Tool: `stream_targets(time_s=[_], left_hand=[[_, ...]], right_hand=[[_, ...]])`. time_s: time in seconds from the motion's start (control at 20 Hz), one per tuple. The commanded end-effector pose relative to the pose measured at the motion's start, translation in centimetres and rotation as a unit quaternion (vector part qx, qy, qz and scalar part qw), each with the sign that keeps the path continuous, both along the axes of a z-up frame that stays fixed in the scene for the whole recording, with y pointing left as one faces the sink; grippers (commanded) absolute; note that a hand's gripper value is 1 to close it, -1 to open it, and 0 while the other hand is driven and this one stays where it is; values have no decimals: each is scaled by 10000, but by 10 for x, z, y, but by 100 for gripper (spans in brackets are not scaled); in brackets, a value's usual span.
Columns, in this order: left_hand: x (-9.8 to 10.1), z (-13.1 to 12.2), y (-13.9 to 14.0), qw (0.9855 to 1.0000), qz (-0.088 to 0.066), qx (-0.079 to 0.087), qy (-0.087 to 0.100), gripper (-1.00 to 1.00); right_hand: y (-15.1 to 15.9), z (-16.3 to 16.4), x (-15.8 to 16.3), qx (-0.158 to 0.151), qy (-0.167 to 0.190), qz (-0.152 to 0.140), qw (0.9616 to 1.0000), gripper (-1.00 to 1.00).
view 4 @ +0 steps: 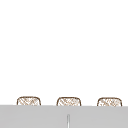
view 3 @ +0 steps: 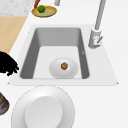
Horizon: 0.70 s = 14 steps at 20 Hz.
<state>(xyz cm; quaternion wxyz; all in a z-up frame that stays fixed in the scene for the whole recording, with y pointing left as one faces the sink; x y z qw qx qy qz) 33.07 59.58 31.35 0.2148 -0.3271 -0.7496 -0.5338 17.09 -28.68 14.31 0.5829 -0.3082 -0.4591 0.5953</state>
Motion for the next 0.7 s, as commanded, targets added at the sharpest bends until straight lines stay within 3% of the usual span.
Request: stream_targets(time_s=[0.0, 0.15, 0.2, 0.3, 0.4, 0.65], left_hand=[[-2, -11, 14, 9991, 359, 190, -103, 100], [-1, -29, 21, 9983, 437, 294, -253, 100], [-1, -36, 24, 9982, 459, 261, -297, 100], [2, -44, 23, 9980, 465, -21, -436, 100], [6, -52, 27, 9971, 506, -169, -547, 100], [13, -74, 29, 9951, 613, -237, -744, 100]], right_hand=[[0, 0, 0, 0, 0, 0, 10000, 0], [0, 0, 0, 0, 0, 0, 10000, 0], [0, 0, 0, 0, 0, 0, 10000, 0], [0, 0, 0, 0, 0, 0, 10000, 0], [0, 0, 0, 0, 0, 0, 10000, 0], [0, 0, 0, 0, 0, 0, 10000, 0]])
